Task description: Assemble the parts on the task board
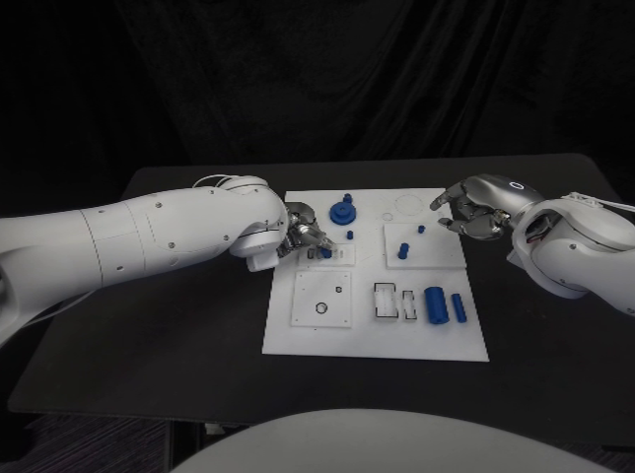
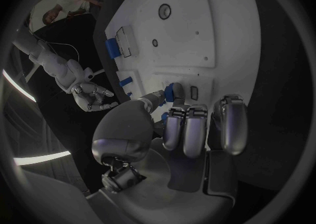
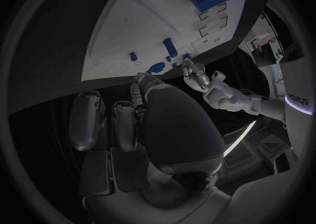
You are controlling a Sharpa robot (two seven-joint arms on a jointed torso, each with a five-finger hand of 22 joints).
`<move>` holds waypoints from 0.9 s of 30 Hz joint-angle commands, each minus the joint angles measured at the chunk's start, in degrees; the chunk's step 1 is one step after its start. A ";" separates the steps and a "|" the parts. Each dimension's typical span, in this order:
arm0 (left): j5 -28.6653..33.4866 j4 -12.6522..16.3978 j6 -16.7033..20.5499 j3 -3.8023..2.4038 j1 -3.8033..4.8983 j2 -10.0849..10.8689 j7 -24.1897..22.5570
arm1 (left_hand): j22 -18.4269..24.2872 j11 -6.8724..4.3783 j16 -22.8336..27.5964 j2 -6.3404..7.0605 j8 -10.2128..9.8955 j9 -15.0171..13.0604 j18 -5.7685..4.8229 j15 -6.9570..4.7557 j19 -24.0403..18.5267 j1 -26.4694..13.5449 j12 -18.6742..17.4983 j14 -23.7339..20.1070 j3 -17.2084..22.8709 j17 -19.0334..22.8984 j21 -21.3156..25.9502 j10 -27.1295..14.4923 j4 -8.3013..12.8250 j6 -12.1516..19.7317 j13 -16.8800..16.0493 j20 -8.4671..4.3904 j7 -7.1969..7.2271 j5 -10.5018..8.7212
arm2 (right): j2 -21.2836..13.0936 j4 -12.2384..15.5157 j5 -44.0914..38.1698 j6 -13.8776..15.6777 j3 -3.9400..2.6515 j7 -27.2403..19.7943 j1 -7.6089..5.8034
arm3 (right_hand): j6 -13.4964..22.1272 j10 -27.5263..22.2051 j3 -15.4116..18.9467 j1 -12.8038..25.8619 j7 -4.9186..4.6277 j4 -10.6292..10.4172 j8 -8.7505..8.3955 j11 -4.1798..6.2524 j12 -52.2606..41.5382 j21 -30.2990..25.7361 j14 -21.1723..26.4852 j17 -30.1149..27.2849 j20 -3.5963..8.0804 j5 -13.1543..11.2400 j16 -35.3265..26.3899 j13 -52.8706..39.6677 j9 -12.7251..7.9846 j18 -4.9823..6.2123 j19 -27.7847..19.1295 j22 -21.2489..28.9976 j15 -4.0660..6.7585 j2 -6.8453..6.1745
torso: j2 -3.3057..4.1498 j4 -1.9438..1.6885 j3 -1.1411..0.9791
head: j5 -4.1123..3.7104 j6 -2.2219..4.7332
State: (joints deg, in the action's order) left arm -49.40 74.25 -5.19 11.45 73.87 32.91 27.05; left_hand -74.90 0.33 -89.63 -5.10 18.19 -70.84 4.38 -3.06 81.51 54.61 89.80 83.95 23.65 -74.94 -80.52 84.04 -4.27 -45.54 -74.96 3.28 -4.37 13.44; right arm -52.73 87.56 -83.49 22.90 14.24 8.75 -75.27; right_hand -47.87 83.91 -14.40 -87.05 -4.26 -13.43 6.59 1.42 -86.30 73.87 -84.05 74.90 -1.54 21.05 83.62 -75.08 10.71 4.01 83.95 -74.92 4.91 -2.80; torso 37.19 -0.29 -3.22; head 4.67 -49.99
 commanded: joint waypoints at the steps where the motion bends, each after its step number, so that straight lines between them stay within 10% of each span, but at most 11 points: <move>1: 0.30 -0.08 -1.29 0.64 -0.97 0.04 1.19 | -0.92 -0.08 -0.37 -0.24 -0.40 -0.06 -0.64 0.06 -0.48 -0.16 0.20 6.05 0.08 -15.06 0.28 5.96 -0.24 0.35 -15.04 0.05 -0.09 -0.20 | -0.05 0.01 -0.10 -0.62 -0.05 1.06 0.19 | 0.06 2.06 -0.35 0.70 -0.25 -0.10 -0.28 -0.49 0.18 -0.20 -4.28 9.55 -0.30 0.32 -0.35 -10.89 -0.08 -0.64 0.40 -10.64 -0.46 -0.08 | 0.06 0.03 0.03 | 0.05 -0.01; 14: 0.30 -0.04 -0.72 0.64 -1.00 0.36 0.71 | -0.93 -0.08 -0.37 -0.10 -0.61 -0.10 -0.63 0.07 -0.52 0.28 0.20 6.05 0.11 -15.06 0.33 5.96 0.05 0.18 -15.04 0.08 -0.07 -0.22 | -0.12 0.01 -0.10 -0.91 -0.05 1.27 0.25 | 0.06 2.06 -0.35 0.70 -0.25 -0.10 -0.28 -0.49 0.18 -0.20 -4.28 9.55 -0.30 0.32 -0.35 -10.89 -0.08 -0.64 0.40 -10.64 -0.46 -0.08 | 0.07 0.03 0.05 | 0.13 -0.01; 27: 0.30 0.00 -0.91 0.64 -1.08 0.41 0.70 | -0.98 0.45 -0.37 1.58 -3.07 0.09 -0.60 0.49 -0.67 -1.31 0.20 6.05 -4.31 -15.06 0.71 5.96 -2.64 -0.12 -15.04 0.46 -0.71 -4.18 | -0.09 -0.01 -0.10 -1.12 -0.05 1.42 0.30 | 0.11 2.01 -0.46 0.79 -0.26 -0.04 -0.36 -0.50 0.23 -0.32 -4.26 9.49 -0.32 0.40 -0.42 -10.84 -0.14 -0.61 0.35 -10.60 -0.48 -0.11 | 0.04 0.02 0.03 | 0.09 -0.01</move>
State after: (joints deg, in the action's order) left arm -49.14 74.32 -4.80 11.49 73.72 33.39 26.20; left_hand -74.95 0.33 -89.63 -3.88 16.52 -71.01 4.37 -3.04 81.09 53.40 89.80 83.98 19.55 -74.92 -80.00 84.04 -7.02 -46.06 -74.96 3.70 -4.34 9.35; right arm -52.75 87.54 -83.48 22.28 14.24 9.11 -75.14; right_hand -47.87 83.91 -14.40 -86.76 -4.26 -13.43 6.59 1.42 -86.37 73.87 -84.05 74.90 -1.54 21.27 83.39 -74.96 10.62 4.01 83.95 -74.90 4.91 -3.10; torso 37.24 -0.25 -3.19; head 4.78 -49.99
